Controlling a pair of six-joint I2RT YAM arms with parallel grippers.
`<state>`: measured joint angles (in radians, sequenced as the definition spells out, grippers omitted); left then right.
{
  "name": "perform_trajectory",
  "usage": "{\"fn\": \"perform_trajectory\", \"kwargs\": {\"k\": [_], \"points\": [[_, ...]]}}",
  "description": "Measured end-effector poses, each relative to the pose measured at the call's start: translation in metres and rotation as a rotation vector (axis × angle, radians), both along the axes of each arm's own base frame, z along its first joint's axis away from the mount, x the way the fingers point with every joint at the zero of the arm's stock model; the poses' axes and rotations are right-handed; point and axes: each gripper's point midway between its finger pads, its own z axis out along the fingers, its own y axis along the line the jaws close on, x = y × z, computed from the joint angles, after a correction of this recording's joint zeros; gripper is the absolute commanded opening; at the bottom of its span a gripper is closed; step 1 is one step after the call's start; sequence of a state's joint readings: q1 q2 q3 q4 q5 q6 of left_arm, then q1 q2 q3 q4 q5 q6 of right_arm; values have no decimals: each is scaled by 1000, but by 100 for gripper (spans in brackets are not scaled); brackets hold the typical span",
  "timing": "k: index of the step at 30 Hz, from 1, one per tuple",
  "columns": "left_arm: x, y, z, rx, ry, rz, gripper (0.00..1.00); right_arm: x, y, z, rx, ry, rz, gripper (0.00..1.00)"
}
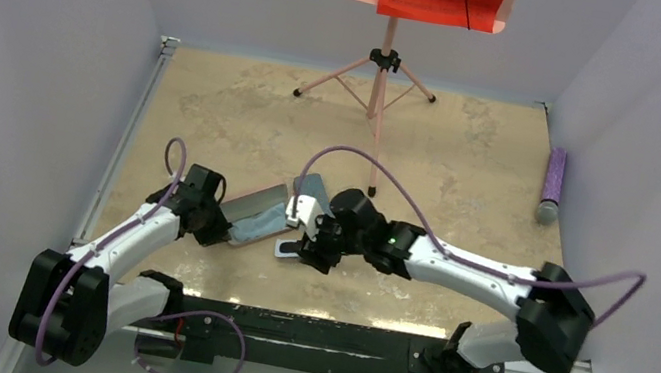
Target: Organize the sunglasses
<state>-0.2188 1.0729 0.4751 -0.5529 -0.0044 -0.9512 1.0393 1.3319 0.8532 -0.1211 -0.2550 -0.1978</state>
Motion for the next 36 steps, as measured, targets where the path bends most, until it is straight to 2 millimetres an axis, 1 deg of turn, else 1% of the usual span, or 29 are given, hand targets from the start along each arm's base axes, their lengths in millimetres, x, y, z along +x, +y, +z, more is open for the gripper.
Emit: {"fn": "perform_trajectory", "kwargs": {"k": [2,5,7,9,14,16,18,20,22,24,25,27,29,31,33,36], "points": [[-2,2,-1,11,9,9,0,2,7,-29,-100,18,58,57],[-2,5,-2,21,10,17,0,12,20,-56,-190,16,115,58],[-2,5,-2,25,9,20,0,18,27,-67,-218,-2,142,59],[-2,6,-2,26,9,21,0,23,29,-75,-242,-24,163,59],[-2,8,-2,37,10,26,0,31,29,-93,-311,-55,198,59],[-2,9,-2,42,11,28,0,33,30,-103,-336,-50,201,59],[-3,10,-3,49,13,32,0,33,26,-114,-366,-44,197,59],[-2,10,-2,51,12,32,0,37,26,-114,-367,-55,184,57],[-2,10,-2,51,13,32,0,39,26,-114,-372,-65,173,54],[-3,11,-2,53,15,32,0,40,25,-114,-369,-70,162,48],[-3,11,-2,55,16,33,0,41,23,-114,-370,-73,155,43],[-3,11,-2,56,16,33,0,40,18,-114,-371,-75,136,29],[-3,11,-2,56,16,33,0,37,9,-114,-374,-61,114,18],[-3,11,-2,56,16,33,0,35,1,-112,-373,-59,92,13],[-3,11,-2,55,16,32,0,34,-2,-102,-342,-66,69,8],[-4,10,-2,56,16,25,0,28,-11,-97,-321,-45,37,5]]}}
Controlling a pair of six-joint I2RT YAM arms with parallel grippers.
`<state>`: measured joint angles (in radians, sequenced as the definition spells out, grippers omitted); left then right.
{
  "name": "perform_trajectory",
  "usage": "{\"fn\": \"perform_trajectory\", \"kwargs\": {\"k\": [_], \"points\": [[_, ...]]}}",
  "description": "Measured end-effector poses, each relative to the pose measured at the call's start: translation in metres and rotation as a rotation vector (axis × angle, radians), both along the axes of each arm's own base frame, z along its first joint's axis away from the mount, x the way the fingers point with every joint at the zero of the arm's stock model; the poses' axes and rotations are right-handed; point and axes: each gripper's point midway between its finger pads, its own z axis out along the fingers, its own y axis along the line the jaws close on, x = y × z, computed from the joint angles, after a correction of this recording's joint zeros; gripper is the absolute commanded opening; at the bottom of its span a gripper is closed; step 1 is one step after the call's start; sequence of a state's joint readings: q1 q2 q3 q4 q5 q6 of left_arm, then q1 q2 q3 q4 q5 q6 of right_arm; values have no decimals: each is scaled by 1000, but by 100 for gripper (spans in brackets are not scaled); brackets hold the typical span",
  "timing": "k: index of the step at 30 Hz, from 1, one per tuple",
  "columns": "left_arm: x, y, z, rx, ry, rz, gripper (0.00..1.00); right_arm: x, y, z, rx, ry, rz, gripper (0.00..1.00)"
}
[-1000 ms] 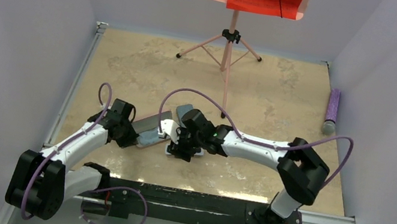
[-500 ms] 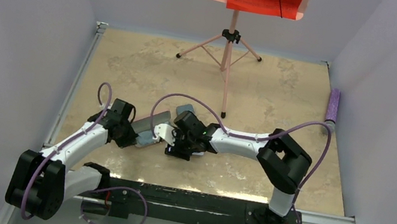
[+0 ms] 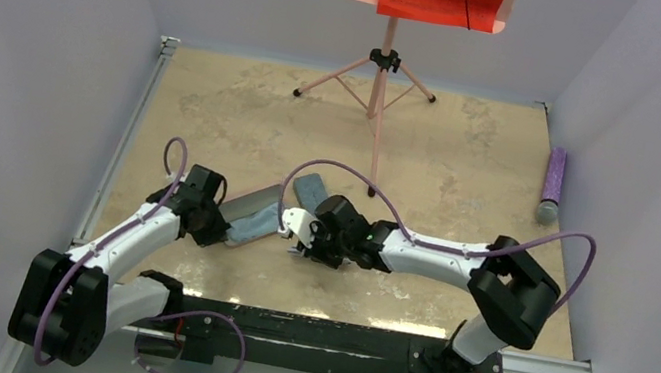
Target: Organize the sunglasses
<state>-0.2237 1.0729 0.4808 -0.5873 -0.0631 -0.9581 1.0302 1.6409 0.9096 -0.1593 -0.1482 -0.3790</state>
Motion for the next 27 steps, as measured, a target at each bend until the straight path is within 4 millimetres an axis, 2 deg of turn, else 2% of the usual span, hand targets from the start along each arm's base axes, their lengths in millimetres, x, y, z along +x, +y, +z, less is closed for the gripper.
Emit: {"fn": "perform_trajectory", "kwargs": {"k": [4,6,10,14,16,19,23,27], "points": [[-3,-5,1,-5,0,-27,0,-11,-13,6,40,26,-52,4],[-6,-10,2,-10,-1,-59,0,-18,-20,17,79,34,-78,3],[-18,-23,2,-15,21,-156,0,-26,-26,53,204,14,-100,4],[-27,-41,0,-21,39,-276,0,-32,-18,98,359,-23,-56,4],[-30,-50,0,-21,50,-335,0,-35,-14,108,397,-28,-27,4],[-33,-62,-1,-30,56,-410,0,-39,-9,105,399,-16,13,5],[-35,-82,-2,-70,47,-503,0,-42,-1,84,337,33,62,5],[-34,-89,0,-80,36,-551,0,-42,5,67,294,59,90,5]]}}
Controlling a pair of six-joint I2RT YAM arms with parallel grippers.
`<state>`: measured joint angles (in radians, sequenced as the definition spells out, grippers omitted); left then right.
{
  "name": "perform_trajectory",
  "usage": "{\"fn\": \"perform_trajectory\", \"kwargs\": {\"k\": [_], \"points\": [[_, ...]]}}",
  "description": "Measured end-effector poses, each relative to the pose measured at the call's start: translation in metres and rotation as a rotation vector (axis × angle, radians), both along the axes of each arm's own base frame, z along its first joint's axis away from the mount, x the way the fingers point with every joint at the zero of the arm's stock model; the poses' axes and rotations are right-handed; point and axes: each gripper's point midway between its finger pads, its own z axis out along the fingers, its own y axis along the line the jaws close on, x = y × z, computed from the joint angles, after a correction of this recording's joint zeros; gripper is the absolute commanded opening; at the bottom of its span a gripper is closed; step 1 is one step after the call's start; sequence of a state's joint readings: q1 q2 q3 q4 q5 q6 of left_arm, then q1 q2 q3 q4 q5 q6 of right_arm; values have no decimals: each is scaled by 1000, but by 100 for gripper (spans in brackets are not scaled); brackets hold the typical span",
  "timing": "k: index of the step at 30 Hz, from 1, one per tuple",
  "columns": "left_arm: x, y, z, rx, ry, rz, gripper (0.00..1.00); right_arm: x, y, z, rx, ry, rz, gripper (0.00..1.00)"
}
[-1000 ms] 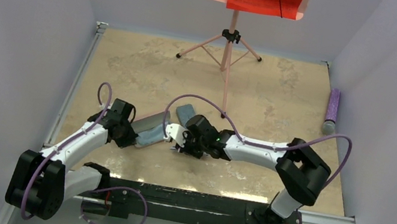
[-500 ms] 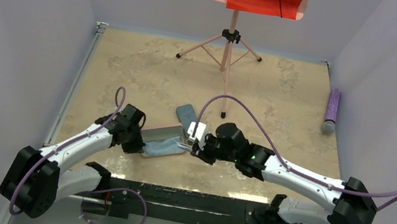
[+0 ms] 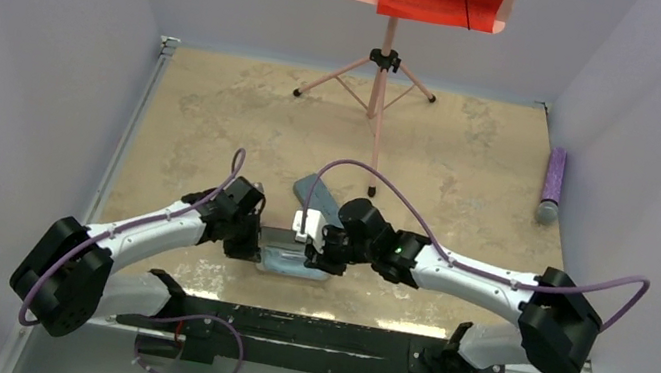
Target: Organize the sunglasses
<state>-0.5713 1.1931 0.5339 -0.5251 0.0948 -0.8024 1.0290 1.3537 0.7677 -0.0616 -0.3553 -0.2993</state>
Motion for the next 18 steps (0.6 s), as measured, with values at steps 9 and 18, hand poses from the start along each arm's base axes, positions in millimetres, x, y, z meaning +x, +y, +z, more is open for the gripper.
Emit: {"fn": "perform_trajectory", "kwargs": {"k": [9,18], "points": [[3,-4,-1,-9,-14,-41,0,9,33,-20,-63,-13,39,6],[8,-6,1,-19,-37,-40,0,20,41,-49,-129,-63,-17,15]]}}
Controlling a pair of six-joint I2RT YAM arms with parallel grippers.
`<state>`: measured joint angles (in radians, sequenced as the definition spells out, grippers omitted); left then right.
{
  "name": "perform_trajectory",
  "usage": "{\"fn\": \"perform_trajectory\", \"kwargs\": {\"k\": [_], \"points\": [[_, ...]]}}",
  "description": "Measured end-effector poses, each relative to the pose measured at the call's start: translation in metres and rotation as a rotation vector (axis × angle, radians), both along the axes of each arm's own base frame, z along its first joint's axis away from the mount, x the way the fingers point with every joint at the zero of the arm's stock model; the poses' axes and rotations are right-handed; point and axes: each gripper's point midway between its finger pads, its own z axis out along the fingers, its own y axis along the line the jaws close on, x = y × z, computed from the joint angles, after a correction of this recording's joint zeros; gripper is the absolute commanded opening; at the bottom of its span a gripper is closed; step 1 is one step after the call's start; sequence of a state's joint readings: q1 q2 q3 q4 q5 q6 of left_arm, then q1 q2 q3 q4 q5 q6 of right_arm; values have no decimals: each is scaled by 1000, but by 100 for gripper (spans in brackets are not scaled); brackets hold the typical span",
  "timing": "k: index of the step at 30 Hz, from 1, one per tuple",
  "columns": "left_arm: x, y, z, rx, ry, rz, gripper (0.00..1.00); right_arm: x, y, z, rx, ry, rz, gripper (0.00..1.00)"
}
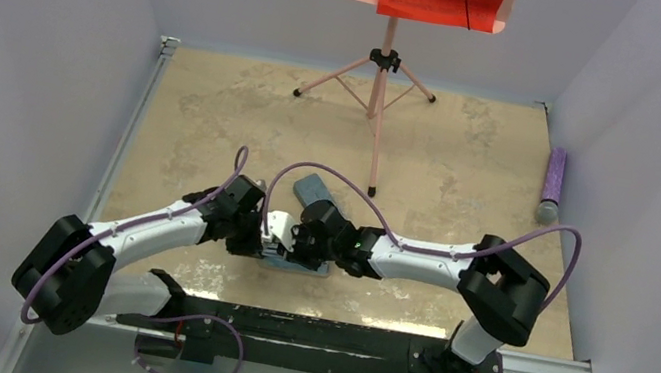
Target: Organize the sunglasses
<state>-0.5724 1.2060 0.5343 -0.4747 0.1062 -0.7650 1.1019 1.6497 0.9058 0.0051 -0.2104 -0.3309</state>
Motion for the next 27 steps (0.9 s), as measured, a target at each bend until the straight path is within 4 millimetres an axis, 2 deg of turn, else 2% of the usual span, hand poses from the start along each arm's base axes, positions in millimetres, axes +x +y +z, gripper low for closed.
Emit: {"fn": "perform_trajectory", "kwargs": {"k": [7,12,20,27], "points": [[3,2,0,9,-14,4,0,8,9,-10,-13,-75,-56,21],[3,5,0,24,-18,11,0,9,10,-13,-34,-120,-78,38],[2,5,1,23,-16,10,0,8,3,-26,-81,-137,-108,54],[0,6,0,27,-9,10,0,0,1,-13,-41,-132,-116,60]]}}
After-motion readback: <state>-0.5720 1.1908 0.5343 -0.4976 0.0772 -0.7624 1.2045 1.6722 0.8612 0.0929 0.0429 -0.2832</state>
